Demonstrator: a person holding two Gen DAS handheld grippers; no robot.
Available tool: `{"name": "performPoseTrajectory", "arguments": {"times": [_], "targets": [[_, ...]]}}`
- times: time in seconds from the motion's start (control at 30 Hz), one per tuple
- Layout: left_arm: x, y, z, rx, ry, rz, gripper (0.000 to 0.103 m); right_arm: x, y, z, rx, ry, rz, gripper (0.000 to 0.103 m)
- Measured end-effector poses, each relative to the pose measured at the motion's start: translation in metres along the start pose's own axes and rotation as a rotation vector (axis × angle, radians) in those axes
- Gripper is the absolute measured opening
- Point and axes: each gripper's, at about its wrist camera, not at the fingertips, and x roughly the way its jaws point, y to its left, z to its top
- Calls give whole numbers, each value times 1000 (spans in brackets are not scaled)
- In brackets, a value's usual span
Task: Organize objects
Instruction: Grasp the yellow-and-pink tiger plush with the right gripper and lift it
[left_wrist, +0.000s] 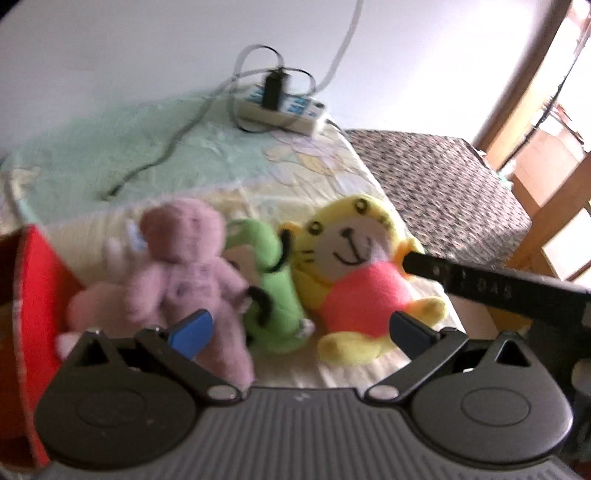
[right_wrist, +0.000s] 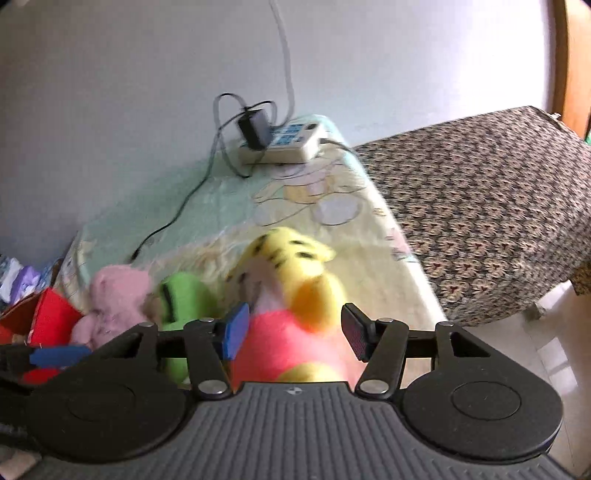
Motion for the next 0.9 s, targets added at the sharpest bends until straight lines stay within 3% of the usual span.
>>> {"name": "performPoseTrajectory", "arguments": {"times": [0.17,0.37,0.6,0.7,0.8,0.9], "targets": [[28,-12,2,5,61,-158,101,13,-21,4,31,1,6,65],[62,-30,2,55,105,-257,101,44,-40,3,122,74,90,67],[92,-21,7,10,170,-329,101,72,-50,0,246,147,238,73],[107,-23,7,16,196,-321,100,81,-49,-2,274,175,292,72],[114,-22,7,21,204,-319,100,83,-43,-5,269,176,344,60],[112,-26,6,56,190,-298,96,83,-35,-7,245,169,341,58]]}}
